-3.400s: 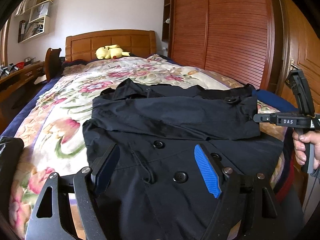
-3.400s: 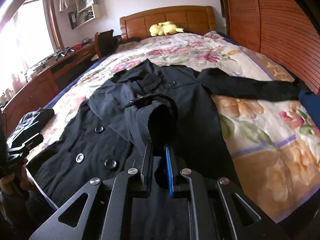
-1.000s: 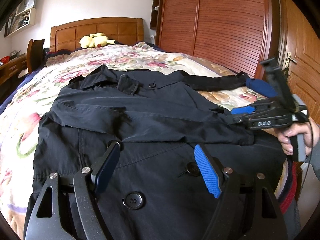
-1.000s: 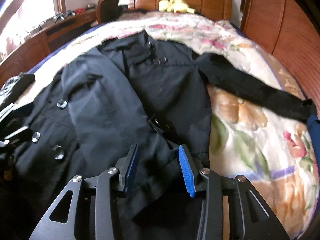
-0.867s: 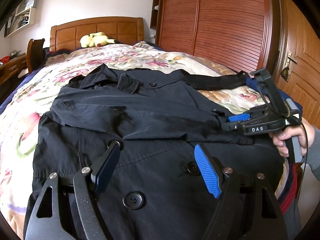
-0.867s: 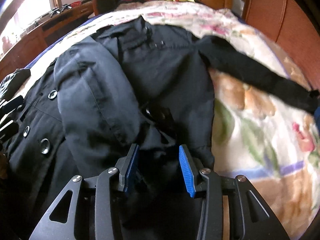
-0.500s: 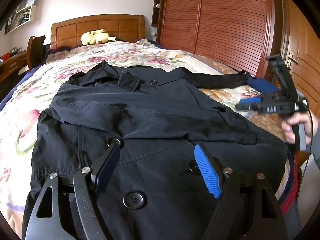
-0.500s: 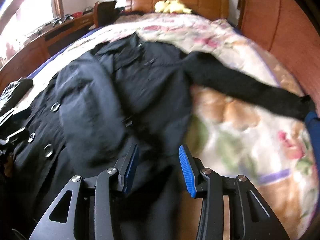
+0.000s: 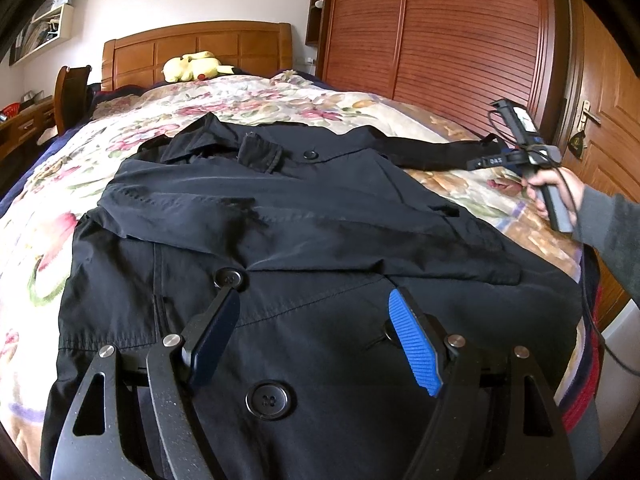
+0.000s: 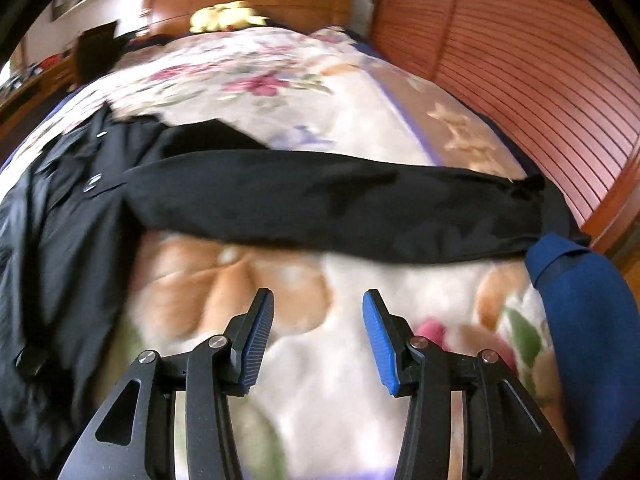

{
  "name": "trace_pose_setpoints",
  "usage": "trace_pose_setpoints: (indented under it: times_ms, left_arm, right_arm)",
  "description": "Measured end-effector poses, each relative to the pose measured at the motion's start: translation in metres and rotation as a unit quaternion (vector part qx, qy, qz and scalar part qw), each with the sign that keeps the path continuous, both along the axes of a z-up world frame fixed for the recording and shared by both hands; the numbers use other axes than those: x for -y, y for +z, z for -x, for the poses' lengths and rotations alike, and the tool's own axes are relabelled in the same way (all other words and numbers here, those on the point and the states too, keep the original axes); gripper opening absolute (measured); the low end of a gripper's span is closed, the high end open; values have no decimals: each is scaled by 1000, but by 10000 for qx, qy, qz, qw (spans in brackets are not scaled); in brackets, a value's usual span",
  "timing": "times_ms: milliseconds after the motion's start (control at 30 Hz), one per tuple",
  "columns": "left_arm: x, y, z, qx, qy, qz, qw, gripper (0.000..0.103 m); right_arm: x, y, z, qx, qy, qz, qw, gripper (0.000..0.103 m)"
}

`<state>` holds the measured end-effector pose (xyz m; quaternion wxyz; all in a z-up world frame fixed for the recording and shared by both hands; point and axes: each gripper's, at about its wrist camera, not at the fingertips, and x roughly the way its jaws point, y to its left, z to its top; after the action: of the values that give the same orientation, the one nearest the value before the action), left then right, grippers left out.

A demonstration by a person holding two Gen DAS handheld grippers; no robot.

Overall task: Fold large clothes
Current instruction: 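Reach the right gripper to the outstretched sleeve's cuff and close on it, then lift the held sleeve with the right gripper and carry it over the coat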

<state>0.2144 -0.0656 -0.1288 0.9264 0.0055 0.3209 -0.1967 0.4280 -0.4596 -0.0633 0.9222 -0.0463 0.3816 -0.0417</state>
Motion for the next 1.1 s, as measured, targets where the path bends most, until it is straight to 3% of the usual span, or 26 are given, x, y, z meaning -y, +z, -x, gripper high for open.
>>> trace_pose_setpoints:
  times_ms: [233,500,667,900,967,1033,1100]
  left_arm:
    - [0,-1,0,-17,-14,7,10000,78]
    - [0,-1,0,-34,-30,22,10000,78]
    - [0,-2,-1,-54,-43,33,10000,78]
    - [0,-2,-1,-57,-41,32,10000,78]
    - [0,-3,-1,-64,-39,30,10000,78]
    - [0,-3,-1,-64,-41,29,10000,78]
    - [0,-3,-1,-59,-42,27,10000,78]
  right_arm:
    - [26,-17,-37,-14,-518,-833,9952,48]
    - [50,-22,-47,128,-919,-1640,9821,51]
    - [58,-24,-49,150,-1150,-1863,9756,57]
    - [72,-25,-63,100,-1431,-1958,9701,57]
    - [63,-20,-64,124,-1296,-1647,9777,21]
    - [51,-15,-68,167,-1129,-1310,9848,8]
    - [41,-3,-63,322,-954,-1173,9880,6]
